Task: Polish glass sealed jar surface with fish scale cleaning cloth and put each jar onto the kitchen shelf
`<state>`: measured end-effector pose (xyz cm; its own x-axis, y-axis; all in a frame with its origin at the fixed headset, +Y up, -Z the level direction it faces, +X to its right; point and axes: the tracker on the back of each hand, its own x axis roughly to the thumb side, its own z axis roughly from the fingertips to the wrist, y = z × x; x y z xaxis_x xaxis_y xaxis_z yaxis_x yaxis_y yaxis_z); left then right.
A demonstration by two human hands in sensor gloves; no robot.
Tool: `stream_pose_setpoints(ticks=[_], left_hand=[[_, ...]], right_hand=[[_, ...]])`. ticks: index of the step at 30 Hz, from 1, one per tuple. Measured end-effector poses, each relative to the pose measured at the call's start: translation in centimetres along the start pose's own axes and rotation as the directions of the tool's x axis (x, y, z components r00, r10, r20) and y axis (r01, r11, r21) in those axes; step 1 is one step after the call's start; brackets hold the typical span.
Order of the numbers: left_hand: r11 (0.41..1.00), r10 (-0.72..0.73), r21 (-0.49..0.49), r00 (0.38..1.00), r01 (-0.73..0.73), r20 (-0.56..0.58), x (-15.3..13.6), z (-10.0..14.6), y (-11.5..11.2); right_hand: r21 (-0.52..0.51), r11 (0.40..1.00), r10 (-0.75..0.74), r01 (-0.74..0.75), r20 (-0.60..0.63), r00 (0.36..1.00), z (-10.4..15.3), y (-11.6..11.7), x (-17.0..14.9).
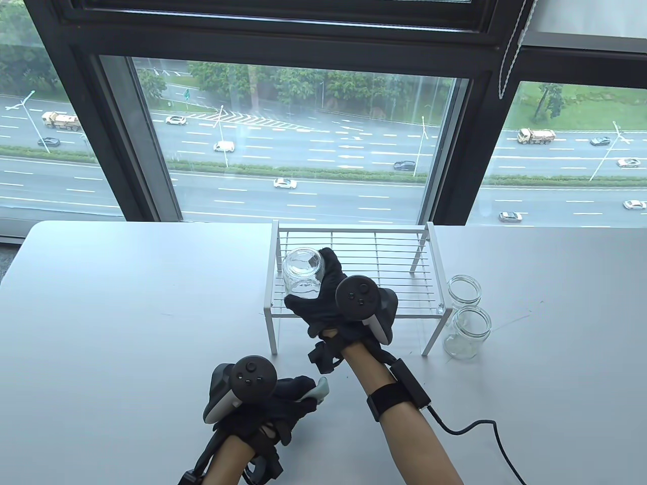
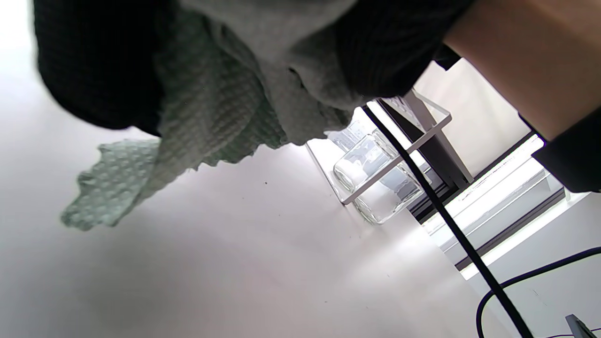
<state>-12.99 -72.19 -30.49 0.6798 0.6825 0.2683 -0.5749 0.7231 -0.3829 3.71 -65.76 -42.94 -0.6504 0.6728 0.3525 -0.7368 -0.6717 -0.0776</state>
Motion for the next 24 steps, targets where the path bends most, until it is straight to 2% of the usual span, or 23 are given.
stream_pose_setpoints(ticks=[4, 7, 14, 18, 24], left_hand=[[1.0, 0.002, 0.004, 1.0, -0.002, 0.0, 0.0, 0.0, 0.0], [1.0, -0.002, 0.002, 1.0, 0.002, -0.004, 0.0, 0.0, 0.0], [1.0, -0.013, 0.013, 1.0, 0.013, 0.003, 0.0, 0.0, 0.0], [1.0, -0.017, 0.021, 1.0, 0.017, 0.007, -0.1, 0.0, -0.1], [1.0, -0.027, 0.015, 1.0, 0.027, 0.005, -0.1, -0.1, -0.3]], right_hand=[[0.018, 1.0, -0.011, 0.01, 0.015, 1.0, 0.5, -0.7, 0.1], [0.0, 0.998, 0.067, -0.067, 0.073, 0.995, 1.6, -1.9, 0.3], [-0.057, 0.975, 0.22, -0.214, 0.149, 0.964, 5.5, -6.8, -0.7], [-0.135, 0.941, 0.326, -0.31, 0.121, 0.938, 8.1, -10.7, -3.0], [-0.18, 0.904, 0.393, -0.387, -0.003, 0.92, 10.9, -15.2, -7.6]])
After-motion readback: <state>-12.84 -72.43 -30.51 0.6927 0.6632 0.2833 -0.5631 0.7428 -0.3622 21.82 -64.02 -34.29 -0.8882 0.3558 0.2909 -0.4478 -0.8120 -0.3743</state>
